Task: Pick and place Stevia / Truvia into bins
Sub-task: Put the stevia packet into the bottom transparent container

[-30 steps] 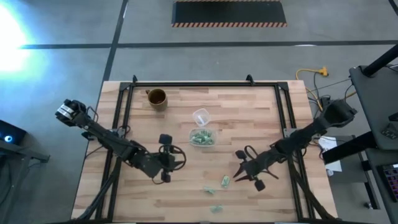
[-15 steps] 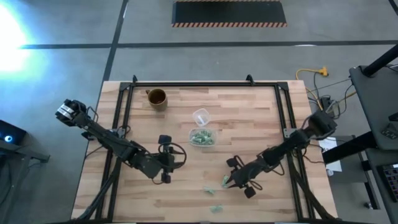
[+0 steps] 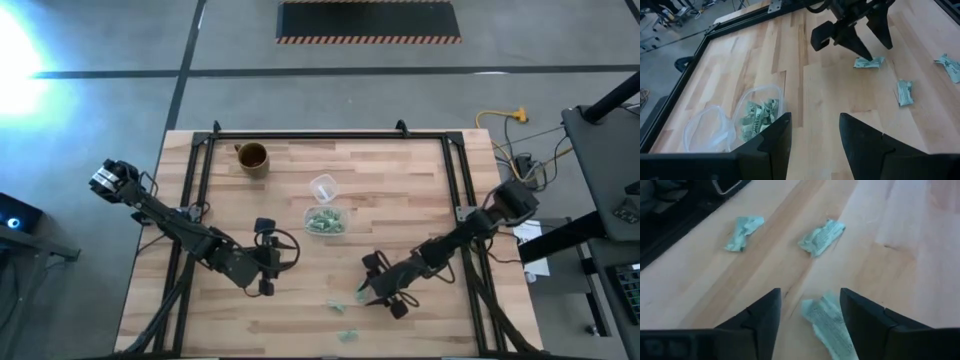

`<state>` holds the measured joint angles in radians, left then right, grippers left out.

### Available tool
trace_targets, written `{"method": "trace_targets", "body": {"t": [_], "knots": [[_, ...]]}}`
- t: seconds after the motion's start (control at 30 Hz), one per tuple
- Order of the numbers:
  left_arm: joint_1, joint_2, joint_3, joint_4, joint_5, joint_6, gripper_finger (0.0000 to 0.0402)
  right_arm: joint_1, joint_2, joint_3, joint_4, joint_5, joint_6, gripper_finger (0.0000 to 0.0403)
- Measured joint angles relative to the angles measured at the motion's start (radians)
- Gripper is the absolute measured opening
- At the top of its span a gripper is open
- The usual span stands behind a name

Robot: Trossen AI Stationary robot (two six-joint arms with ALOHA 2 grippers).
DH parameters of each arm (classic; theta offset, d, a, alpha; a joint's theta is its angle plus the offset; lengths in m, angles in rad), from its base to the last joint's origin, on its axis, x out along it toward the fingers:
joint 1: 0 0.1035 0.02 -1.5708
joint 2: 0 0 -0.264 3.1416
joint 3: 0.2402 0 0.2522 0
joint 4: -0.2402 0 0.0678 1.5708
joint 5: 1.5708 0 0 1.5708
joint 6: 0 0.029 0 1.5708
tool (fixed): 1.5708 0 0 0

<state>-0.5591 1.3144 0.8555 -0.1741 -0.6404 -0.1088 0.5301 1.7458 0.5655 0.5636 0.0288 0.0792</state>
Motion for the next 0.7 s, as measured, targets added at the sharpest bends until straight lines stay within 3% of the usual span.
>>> {"method": "trace_targets", "body": {"t": [0.7], "knots": [[0.0, 0.0, -0.002, -0.001, 0.001, -0.013, 0.0148, -0.021, 0.07, 0.0, 0.041, 0.027, -0.003, 0.0215]]}}
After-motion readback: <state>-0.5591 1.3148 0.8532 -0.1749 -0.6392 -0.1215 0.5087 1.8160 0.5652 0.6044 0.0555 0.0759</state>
